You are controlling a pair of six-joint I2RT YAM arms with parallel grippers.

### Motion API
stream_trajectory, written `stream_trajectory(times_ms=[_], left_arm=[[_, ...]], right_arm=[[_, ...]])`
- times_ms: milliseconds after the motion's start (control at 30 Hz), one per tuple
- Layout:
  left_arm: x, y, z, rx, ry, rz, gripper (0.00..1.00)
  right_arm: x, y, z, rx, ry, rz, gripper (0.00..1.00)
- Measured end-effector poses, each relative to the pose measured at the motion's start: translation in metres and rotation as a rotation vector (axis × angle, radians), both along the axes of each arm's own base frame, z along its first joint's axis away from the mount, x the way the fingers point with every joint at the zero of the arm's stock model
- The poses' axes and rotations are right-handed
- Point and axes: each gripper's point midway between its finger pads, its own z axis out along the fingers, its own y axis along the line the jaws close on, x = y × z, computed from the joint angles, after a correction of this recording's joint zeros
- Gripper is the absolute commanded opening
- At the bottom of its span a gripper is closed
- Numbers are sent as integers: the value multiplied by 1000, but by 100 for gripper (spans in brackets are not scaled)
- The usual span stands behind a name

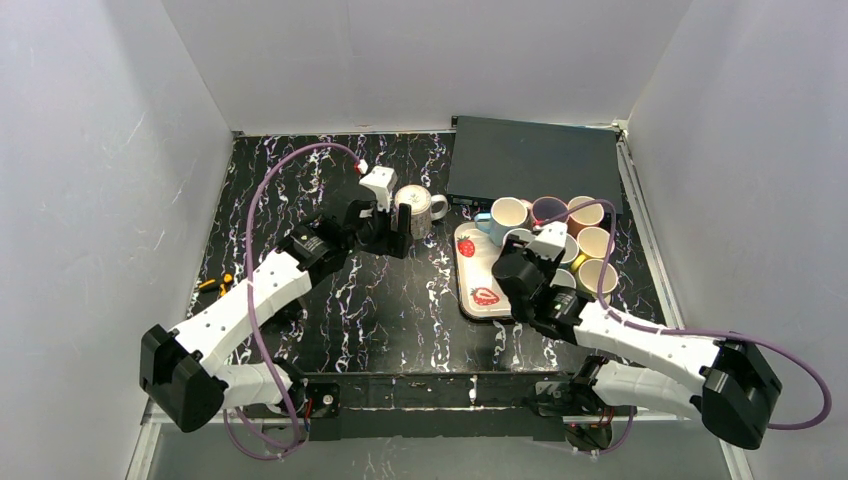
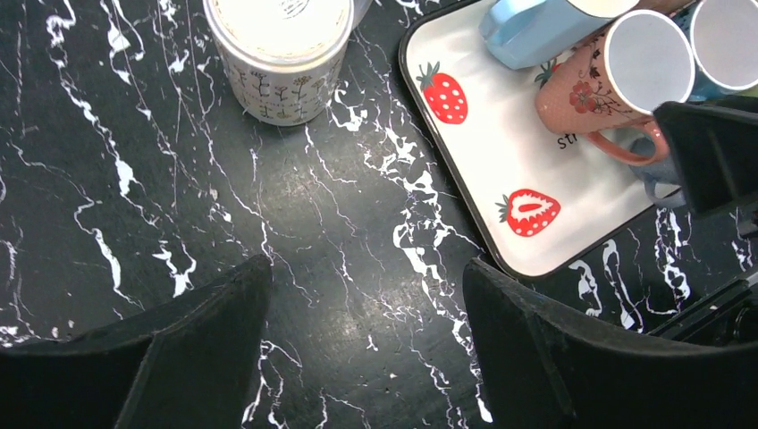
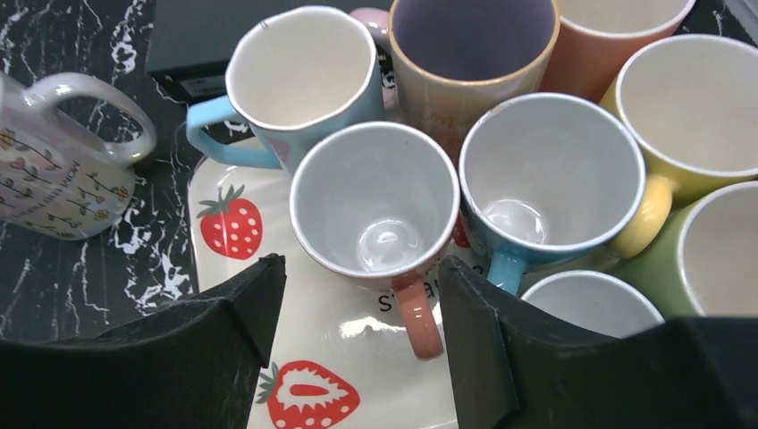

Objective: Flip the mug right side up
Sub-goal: Place the cup on the tray.

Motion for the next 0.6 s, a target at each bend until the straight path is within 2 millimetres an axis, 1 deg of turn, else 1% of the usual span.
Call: stream_trajectory(times_ms=[67,133,167,233,300,433,533,600], left_arm=[[2,0,-5,-3,32,21,81],[5,-1,-9,-8,61,49,91],[7,-1,-10,-11,75,63,94],[15,-4,-11,-24,105,104,97],[26,-9,-12,-34,129,150,97],[56,-14,-18,-34,160,284,97],[87,-19,-21,-22,152,395,97],[111,-25,-21,-6,127,442,96]], right_arm=[[1,1,10,7,-5,-5,71],[3,2,24,22,-19,-10,72],[4,2,32,27,-27,-14,72],[5,2,47,44,-44,-21,72],[5,1,57,52,-53,-26,73],[2,-1,64,56,-50,-25,72],[-1,-3,63,52,-36,-16,72],[-2,-4,63,57,-33,-13,71]])
